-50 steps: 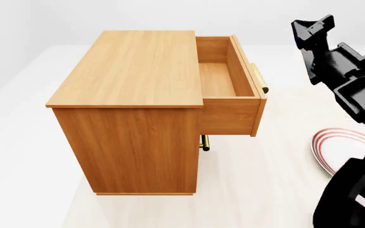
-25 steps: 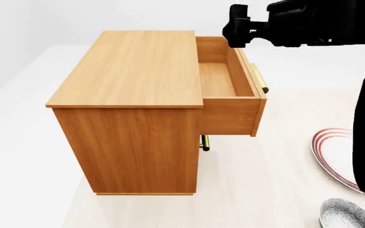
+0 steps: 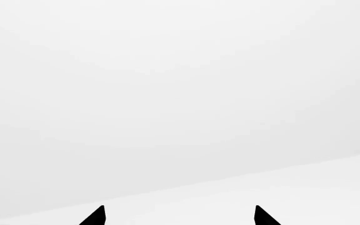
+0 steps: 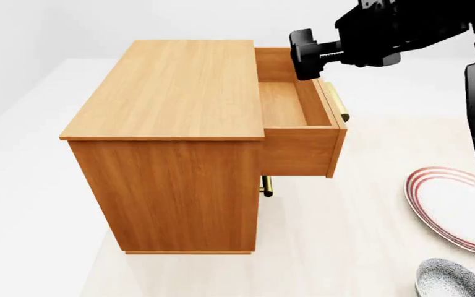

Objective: Open the top drawer of the cabinet and put the bowl in it.

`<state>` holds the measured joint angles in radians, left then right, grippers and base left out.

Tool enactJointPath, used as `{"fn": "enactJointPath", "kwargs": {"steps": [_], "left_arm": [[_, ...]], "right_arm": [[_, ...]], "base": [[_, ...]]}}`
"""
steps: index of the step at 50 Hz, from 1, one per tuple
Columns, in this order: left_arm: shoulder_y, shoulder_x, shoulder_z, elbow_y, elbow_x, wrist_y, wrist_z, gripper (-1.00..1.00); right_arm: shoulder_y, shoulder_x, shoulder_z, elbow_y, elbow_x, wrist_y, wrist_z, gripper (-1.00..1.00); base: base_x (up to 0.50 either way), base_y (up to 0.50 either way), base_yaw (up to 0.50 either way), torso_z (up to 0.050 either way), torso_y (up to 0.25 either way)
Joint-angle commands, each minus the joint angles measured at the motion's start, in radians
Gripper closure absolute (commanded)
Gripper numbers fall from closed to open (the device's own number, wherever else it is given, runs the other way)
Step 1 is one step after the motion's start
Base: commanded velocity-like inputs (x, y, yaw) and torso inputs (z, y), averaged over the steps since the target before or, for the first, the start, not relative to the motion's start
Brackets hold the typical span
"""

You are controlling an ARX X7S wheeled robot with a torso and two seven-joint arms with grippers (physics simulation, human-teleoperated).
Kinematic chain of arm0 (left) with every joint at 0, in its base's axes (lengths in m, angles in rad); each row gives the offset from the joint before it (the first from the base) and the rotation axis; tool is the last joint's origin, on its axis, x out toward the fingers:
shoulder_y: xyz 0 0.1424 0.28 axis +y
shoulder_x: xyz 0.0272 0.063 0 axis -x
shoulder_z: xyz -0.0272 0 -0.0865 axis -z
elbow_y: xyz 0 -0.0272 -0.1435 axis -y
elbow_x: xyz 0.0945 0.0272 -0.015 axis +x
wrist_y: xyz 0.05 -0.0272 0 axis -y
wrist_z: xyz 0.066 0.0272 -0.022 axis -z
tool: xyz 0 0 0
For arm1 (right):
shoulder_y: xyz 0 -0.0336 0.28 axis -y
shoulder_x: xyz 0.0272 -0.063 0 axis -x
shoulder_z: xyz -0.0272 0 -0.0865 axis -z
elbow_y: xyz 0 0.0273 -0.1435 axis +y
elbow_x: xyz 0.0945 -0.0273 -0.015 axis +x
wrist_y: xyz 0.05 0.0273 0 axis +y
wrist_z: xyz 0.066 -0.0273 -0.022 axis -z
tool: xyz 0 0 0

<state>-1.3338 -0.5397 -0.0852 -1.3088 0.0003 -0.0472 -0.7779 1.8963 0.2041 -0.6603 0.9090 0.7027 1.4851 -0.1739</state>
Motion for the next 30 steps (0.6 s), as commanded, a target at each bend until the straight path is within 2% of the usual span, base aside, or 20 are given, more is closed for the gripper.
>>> {"fn": "enactJointPath", "kwargs": {"steps": [1, 7, 16, 30], "left_arm": [[0.003, 0.002, -0.003, 0.0, -0.002, 0.008, -0.009, -1.0], [0.009, 0.002, -0.01, 0.0, -0.002, 0.039, -0.006, -1.0], [0.019, -0.001, -0.019, 0.0, -0.003, 0.053, 0.003, -1.0], [0.021, 0.0, -0.026, 0.0, -0.002, 0.058, 0.007, -1.0]], "right_arm": [[-0.004, -0.049, -0.072, 0.11, -0.011, -0.065, -0.054, -1.0], [-0.029, -0.071, -0.096, 0.177, -0.025, -0.121, -0.102, -1.0], [-0.038, -0.147, -0.178, 0.389, -0.107, -0.27, -0.221, -1.0], [-0.051, -0.146, -0.162, 0.396, -0.283, -0.292, -0.22, -1.0]], "base": [[0.0, 0.0, 0.0, 0.0, 0.0], [0.0, 0.0, 0.0, 0.0, 0.0], [0.0, 0.0, 0.0, 0.0, 0.0], [0.0, 0.0, 0.0, 0.0, 0.0]]}}
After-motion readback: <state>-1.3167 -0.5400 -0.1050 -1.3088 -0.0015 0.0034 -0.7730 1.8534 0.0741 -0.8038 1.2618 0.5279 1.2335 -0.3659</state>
